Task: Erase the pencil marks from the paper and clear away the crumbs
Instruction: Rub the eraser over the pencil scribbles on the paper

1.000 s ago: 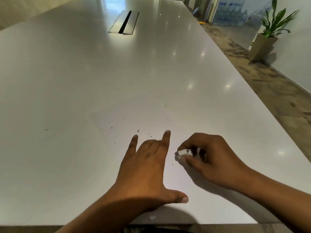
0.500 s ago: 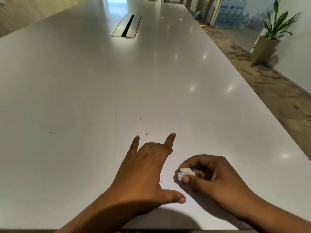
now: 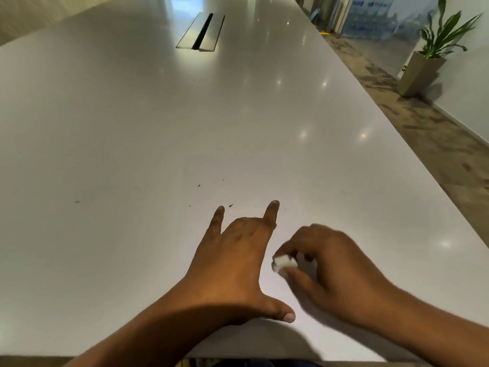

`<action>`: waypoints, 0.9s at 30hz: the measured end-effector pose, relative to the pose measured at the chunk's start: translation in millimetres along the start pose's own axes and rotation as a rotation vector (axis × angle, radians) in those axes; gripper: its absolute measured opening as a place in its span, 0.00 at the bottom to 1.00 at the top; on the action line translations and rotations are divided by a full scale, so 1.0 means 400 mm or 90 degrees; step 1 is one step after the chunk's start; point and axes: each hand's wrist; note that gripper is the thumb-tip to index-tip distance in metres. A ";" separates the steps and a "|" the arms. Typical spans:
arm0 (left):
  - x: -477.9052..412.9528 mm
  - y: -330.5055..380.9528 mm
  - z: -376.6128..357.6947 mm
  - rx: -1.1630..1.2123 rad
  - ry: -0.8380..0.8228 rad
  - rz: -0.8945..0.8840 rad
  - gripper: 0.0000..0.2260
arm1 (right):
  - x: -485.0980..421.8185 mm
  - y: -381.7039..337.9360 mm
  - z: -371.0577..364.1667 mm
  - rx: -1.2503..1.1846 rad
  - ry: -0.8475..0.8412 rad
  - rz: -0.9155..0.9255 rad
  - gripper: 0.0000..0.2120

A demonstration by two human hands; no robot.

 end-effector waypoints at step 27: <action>0.008 0.012 0.004 -0.021 -0.042 0.044 0.60 | -0.254 0.082 0.035 0.253 0.021 -0.058 0.08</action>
Point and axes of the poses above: each hand's wrist, its own x-axis away from the middle knuckle, its own z-axis out of the back of the hand, y = z × x, and after that the axes turned 9 degrees about y, right-handed
